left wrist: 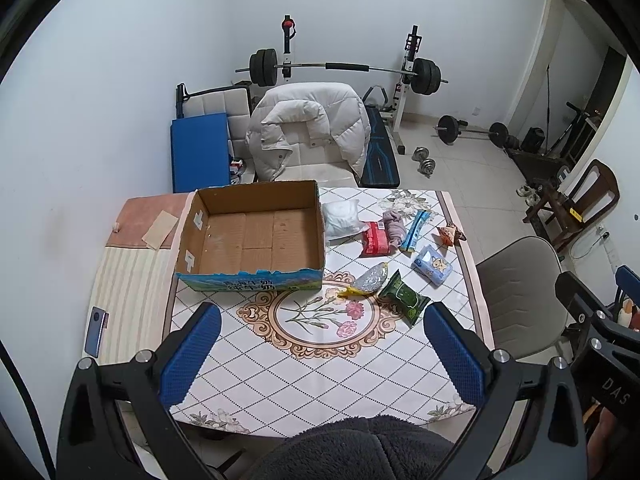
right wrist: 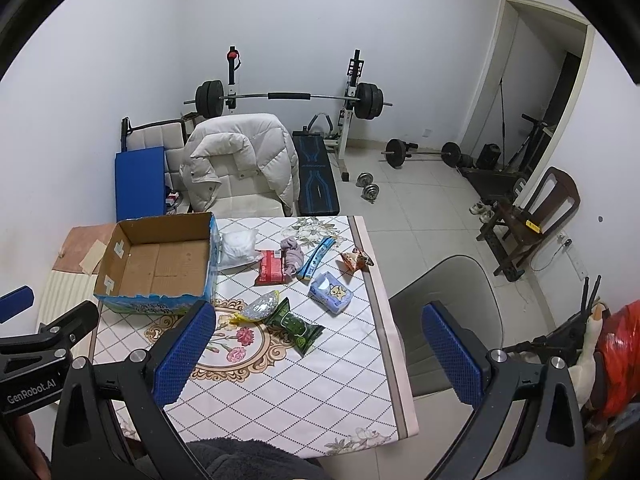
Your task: Organize soft objects
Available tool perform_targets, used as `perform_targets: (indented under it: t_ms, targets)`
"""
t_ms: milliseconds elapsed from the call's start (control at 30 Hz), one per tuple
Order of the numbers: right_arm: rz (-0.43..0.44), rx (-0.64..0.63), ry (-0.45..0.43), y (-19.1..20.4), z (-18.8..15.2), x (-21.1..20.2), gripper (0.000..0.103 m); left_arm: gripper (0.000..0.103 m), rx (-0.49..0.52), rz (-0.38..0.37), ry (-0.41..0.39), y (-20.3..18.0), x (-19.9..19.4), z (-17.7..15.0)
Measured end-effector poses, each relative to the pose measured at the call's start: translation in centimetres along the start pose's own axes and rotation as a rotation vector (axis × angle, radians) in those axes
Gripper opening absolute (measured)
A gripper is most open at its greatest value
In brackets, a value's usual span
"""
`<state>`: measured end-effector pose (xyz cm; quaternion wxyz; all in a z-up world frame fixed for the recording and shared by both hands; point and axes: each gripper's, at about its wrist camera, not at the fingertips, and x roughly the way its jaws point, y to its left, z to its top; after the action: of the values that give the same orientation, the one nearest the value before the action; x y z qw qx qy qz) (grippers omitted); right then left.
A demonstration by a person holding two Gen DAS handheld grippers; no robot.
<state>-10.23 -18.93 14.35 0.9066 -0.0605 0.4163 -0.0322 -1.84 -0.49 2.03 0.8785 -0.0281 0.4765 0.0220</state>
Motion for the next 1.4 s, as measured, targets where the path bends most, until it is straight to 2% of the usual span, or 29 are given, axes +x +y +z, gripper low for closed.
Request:
perform_targets:
  t_ms: [1400]
  targets:
    - [0.005, 0.008, -0.003, -0.05, 0.21, -1.08, 0.103, 0.103, -0.003, -0.007, -0.008, 0.13, -0.52, 0.18]
